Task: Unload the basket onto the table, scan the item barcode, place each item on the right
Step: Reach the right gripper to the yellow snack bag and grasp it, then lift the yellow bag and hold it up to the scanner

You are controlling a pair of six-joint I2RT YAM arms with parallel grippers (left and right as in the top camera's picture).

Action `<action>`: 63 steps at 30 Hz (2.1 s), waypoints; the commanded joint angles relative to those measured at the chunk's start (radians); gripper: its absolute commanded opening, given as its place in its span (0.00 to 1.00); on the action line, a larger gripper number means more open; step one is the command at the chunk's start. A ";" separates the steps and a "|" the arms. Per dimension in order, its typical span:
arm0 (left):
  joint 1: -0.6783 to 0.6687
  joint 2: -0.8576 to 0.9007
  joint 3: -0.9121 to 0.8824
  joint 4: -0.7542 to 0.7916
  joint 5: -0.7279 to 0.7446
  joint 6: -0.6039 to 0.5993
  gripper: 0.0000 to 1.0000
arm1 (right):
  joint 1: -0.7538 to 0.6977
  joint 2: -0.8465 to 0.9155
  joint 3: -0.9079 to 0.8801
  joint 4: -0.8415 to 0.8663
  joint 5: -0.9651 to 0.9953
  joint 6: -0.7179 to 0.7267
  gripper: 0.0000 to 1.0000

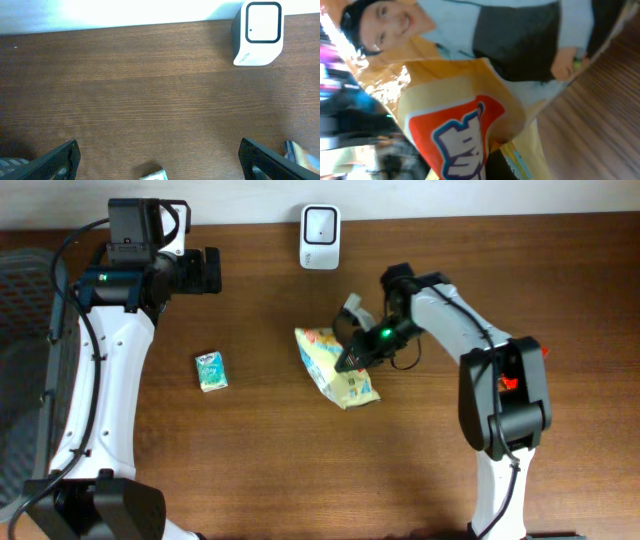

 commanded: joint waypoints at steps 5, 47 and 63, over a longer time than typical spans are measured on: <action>0.006 0.005 0.003 0.002 -0.006 0.016 0.99 | 0.020 -0.054 0.033 0.023 0.555 0.157 0.55; 0.006 0.005 0.003 0.002 -0.006 0.016 0.99 | 0.393 0.118 0.219 0.030 1.334 0.465 0.66; 0.006 0.005 0.003 0.002 -0.006 0.016 0.99 | 0.352 0.013 0.354 -0.044 0.803 0.281 0.04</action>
